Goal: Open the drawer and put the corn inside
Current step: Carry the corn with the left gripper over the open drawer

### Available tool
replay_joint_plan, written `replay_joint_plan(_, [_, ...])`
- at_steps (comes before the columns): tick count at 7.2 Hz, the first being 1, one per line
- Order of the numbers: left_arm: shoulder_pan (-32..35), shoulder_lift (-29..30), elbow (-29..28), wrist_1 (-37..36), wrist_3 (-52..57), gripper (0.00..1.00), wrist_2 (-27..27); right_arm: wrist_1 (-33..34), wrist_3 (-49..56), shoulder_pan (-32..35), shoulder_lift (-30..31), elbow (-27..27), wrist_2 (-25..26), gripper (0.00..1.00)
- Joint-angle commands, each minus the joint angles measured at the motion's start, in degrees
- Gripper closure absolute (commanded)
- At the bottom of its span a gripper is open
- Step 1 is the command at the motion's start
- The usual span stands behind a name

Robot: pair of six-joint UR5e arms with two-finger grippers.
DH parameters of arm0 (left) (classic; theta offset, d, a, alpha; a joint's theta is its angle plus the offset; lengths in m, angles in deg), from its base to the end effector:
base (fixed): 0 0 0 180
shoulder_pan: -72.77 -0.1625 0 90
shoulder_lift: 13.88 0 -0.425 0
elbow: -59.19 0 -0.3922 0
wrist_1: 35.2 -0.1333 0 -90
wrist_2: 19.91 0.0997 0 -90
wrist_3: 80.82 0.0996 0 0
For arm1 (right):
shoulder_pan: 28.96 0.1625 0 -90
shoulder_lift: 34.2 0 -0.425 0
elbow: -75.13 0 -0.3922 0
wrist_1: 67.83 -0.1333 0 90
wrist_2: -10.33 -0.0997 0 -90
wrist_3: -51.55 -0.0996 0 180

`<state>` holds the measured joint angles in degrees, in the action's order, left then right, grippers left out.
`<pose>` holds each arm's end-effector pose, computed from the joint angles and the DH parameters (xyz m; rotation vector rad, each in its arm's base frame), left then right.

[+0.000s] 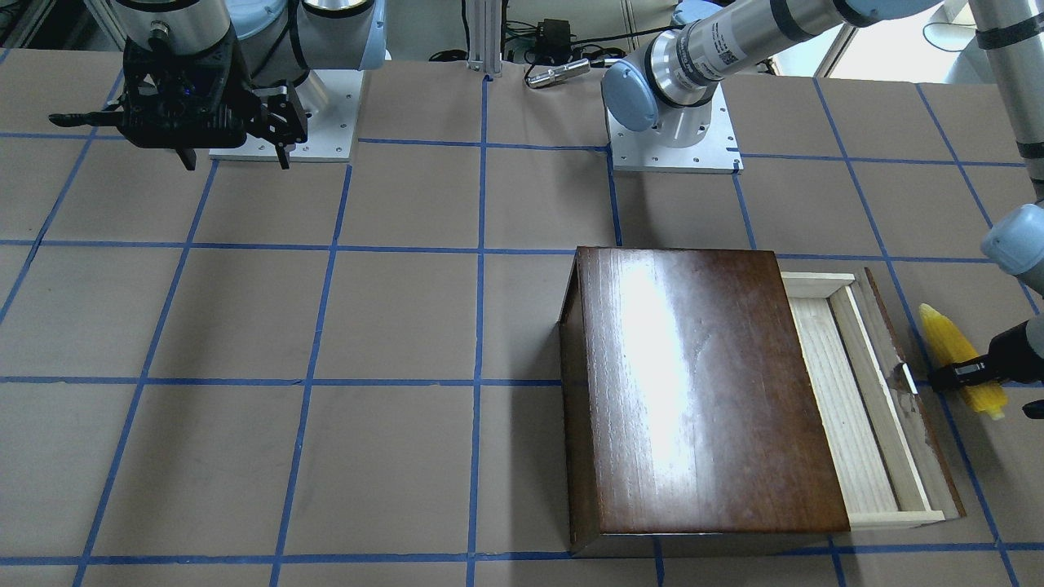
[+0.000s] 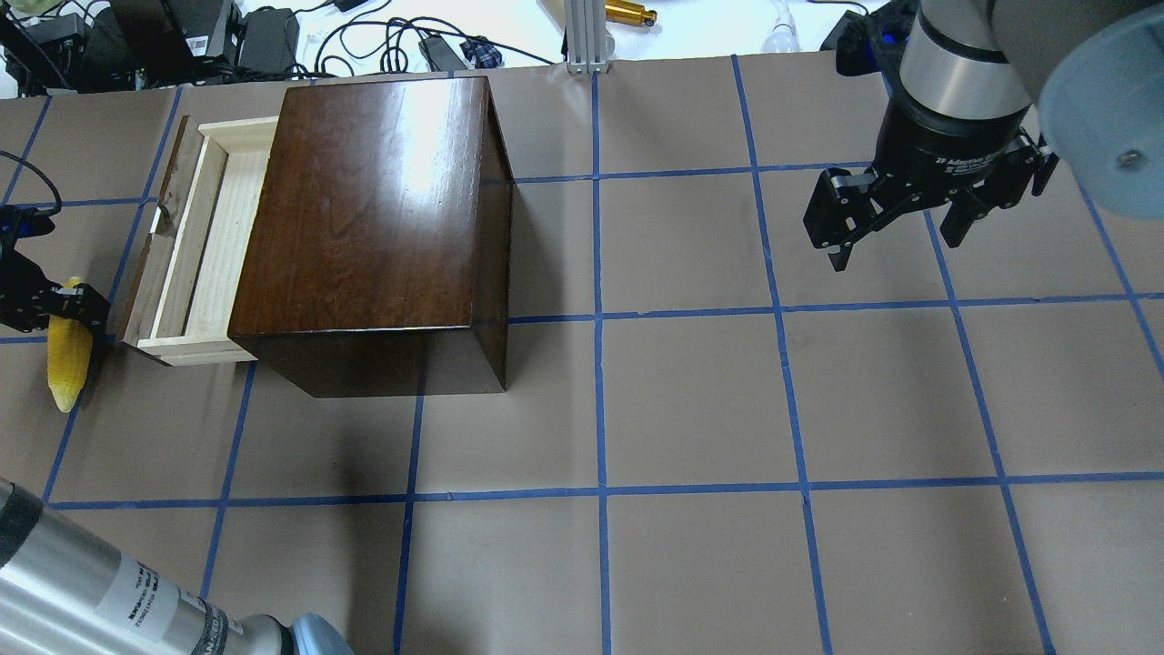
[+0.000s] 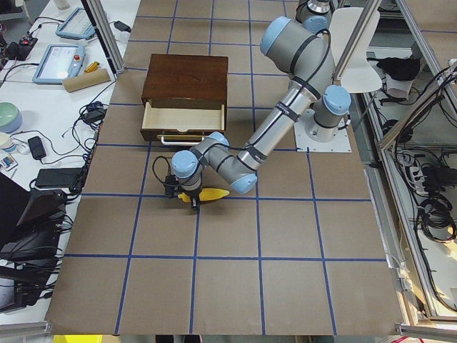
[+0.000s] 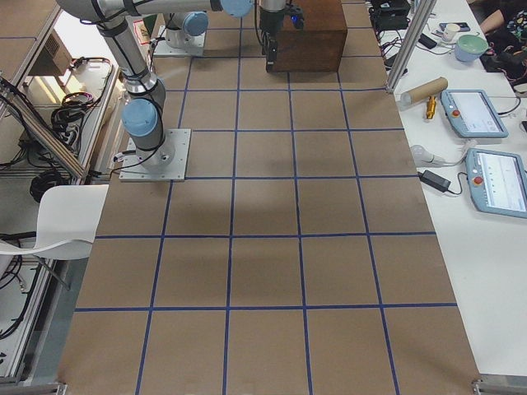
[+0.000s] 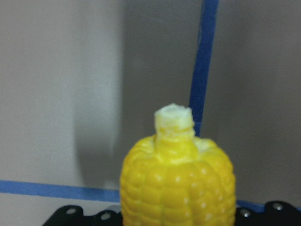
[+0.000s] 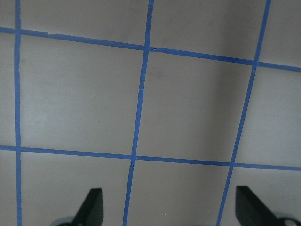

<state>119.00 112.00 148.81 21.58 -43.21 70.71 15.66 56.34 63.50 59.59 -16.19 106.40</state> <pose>0.3639 -0.5710 0.1756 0.1675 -3.1188 -0.0581 0.1422 -0.4505 0.4977 0.1976 -3.0287 -0.1103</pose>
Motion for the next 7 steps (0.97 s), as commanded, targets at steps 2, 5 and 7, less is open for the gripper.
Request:
replay_joint_plan(2, [0.2,-0.5,-0.7,0.5,0.1,1.0,0.0,0.0,0.0,0.0,0.0,0.0,0.0,0.0])
replay_joint_plan(5, [6.7,-8.0,-5.7,13.2,-1.6,1.0,0.0,0.0,0.0,0.0,0.0,0.0,-0.1,0.0])
replay_joint_plan(7, [9.4,-10.8,-13.0,25.4,-3.2,1.0,-1.6,0.0,0.0,0.0,0.1,0.0,-0.1,0.0])
